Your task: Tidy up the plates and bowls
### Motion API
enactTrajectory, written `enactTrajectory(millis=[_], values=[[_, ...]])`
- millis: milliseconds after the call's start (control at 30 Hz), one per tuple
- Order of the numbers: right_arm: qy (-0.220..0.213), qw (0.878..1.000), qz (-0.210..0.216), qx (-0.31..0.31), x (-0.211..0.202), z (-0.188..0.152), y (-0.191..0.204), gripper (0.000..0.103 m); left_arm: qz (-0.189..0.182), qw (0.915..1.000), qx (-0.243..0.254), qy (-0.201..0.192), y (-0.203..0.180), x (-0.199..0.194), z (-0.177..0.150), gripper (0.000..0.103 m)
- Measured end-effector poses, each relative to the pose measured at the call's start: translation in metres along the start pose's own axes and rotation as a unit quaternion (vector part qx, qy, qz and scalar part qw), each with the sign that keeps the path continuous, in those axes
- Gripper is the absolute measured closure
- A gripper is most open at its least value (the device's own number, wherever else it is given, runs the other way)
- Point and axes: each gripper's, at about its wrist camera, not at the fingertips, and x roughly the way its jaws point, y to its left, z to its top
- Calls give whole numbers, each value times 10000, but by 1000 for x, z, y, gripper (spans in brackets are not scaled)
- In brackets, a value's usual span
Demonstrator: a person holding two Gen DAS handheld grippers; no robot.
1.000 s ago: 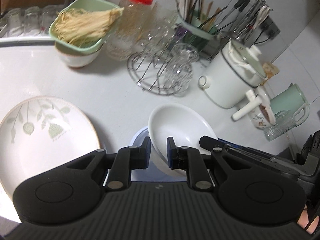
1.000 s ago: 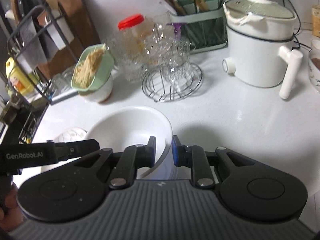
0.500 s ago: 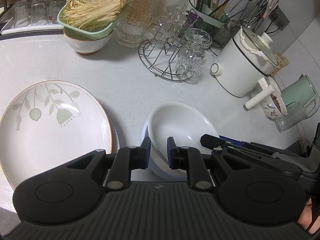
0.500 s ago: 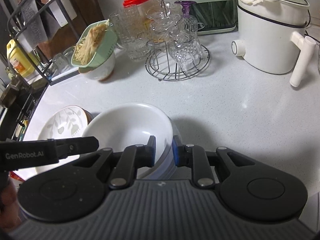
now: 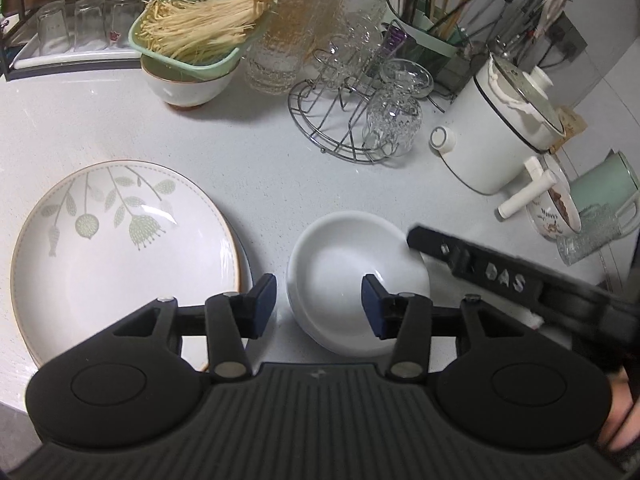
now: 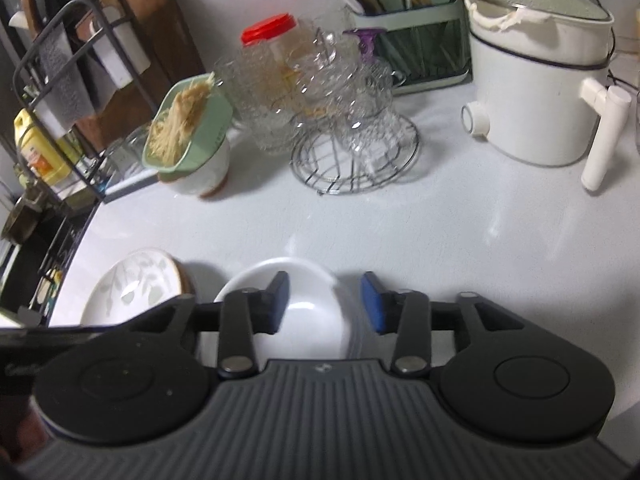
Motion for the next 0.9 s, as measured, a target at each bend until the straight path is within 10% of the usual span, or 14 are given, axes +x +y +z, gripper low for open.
enactTrajectory(millis=[900], values=[[584,9930,324,974,40,-29,-33,67,689,9962,491,230,-7,10,-3,50]])
